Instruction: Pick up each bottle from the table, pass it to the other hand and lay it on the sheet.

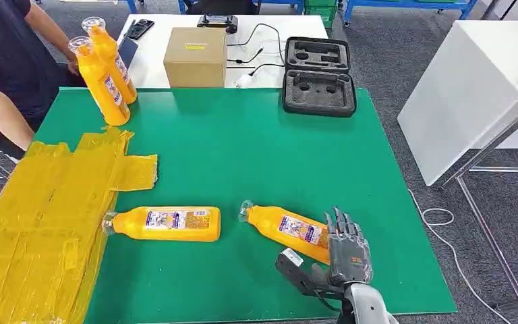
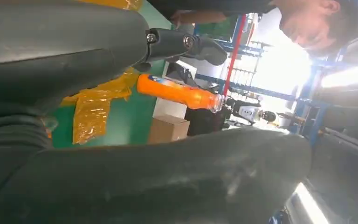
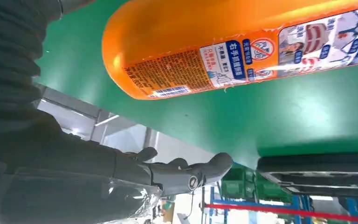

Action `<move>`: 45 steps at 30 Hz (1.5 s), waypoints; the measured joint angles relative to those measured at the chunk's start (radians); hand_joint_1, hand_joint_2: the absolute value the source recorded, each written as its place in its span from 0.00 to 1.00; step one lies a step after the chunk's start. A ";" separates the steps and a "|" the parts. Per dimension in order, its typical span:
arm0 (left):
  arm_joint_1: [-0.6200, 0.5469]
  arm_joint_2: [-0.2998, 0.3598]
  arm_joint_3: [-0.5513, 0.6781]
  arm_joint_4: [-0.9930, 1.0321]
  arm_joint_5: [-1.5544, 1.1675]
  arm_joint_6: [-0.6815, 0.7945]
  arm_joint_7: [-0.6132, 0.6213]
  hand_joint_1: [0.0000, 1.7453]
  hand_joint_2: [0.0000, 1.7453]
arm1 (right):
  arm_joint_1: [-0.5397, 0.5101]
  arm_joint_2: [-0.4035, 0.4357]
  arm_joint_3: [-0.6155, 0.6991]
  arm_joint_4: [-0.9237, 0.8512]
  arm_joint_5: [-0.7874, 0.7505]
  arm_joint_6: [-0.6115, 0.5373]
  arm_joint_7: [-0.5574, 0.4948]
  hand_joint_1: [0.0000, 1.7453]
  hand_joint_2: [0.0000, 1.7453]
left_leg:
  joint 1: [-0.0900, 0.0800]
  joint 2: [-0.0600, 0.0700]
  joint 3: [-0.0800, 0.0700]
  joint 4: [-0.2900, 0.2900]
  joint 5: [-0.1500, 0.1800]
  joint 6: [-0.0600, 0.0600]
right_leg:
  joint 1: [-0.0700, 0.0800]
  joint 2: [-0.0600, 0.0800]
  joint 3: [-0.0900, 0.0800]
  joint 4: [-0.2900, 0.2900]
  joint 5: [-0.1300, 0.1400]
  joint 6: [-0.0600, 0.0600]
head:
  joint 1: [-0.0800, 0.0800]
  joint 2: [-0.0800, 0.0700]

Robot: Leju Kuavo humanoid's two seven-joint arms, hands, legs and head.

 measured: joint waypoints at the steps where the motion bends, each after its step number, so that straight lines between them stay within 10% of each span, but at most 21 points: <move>1: -0.006 0.010 -0.006 0.005 0.004 0.003 -0.002 0.00 0.00 | 0.005 0.008 -0.007 -0.005 0.000 0.012 0.000 0.00 1.00 | 0.000 0.000 0.000 0.000 0.000 0.000 | 0.000 0.000 0.000 0.000 0.000 0.000 | 0.000 0.000; 45: -0.226 0.071 -0.193 0.161 0.007 0.016 0.014 0.00 0.00 | -0.041 0.105 -0.128 0.065 0.049 0.166 -0.024 0.00 1.00 | -0.001 0.000 0.000 0.000 0.001 0.001 | -0.001 0.000 0.000 0.000 0.000 0.000 | 0.000 0.000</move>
